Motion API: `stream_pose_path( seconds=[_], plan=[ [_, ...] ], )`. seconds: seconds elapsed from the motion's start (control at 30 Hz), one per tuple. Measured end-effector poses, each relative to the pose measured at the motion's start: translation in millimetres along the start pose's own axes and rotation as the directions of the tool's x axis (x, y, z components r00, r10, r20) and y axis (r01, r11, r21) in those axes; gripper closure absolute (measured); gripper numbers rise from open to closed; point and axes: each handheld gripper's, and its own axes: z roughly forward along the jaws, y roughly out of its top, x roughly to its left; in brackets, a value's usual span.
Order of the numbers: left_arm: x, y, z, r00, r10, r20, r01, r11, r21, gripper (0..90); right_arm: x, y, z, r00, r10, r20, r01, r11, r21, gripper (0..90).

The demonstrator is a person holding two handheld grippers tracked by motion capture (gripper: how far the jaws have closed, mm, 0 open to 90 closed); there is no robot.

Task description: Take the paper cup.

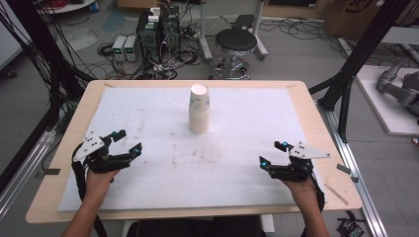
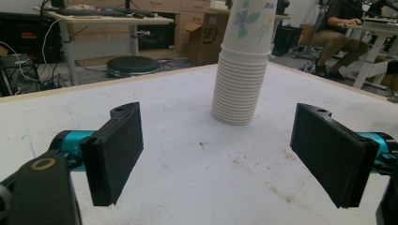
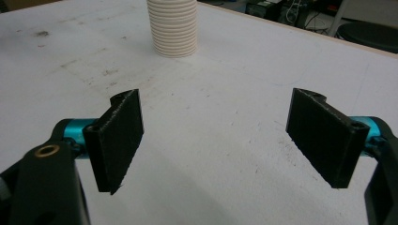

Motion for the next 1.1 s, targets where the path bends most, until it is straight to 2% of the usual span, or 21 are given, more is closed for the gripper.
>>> stream_pose_path(
  seconds=[0.23, 0.37, 0.53, 0.73, 0.93, 1.07, 1.1],
  plan=[
    [0.8, -0.9, -0.3, 1.0000, -0.006, -0.006, 0.006, 1.0000, 0.001, 17.8, -0.5, -1.7, -1.1, 1.0000, -0.001, -0.007, 0.001, 1.000, 0.003, 19.5],
    [1.8, 0.6, -0.9, 1.0000, 0.008, -0.003, -0.008, 0.9999, 0.008, 17.8, 1.2, -0.9, -1.2, 1.0000, -0.006, -0.007, 0.006, 1.000, 0.009, 19.5],
    [-0.1, 1.2, -2.4, 1.0000, 0.005, 0.007, -0.005, 1.0000, -0.001, 17.5, 3.9, -0.8, -2.5, 1.0000, -0.003, -0.005, 0.004, 1.000, 0.014, 19.4],
    [-1.6, 2.4, 0.8, 0.9998, 0.007, 0.017, -0.008, 0.9998, 0.020, 17.6, 7.4, 1.0, -2.1, 0.9999, -0.013, -0.006, 0.013, 1.000, 0.012, 19.4],
    [-4.0, 6.0, 7.9, 0.9985, -0.020, 0.050, 0.018, 0.9994, 0.028, 17.4, 6.5, -1.9, -4.6, 1.0000, -0.005, 0.000, 0.005, 1.000, 0.015, 19.4],
    [-6.6, 14.4, 14.7, 0.9972, -0.017, 0.073, 0.015, 0.9995, 0.028, 16.9, 7.5, -2.9, -4.3, 1.0000, -0.005, -0.002, 0.005, 1.000, 0.021, 19.4],
    [-9.2, 18.7, 19.3, 0.9955, -0.025, 0.091, 0.024, 0.9995, 0.021, 16.9, 7.4, -2.7, -4.1, 0.9999, -0.016, 0.001, 0.016, 1.000, 0.026, 19.5]
  ],
)
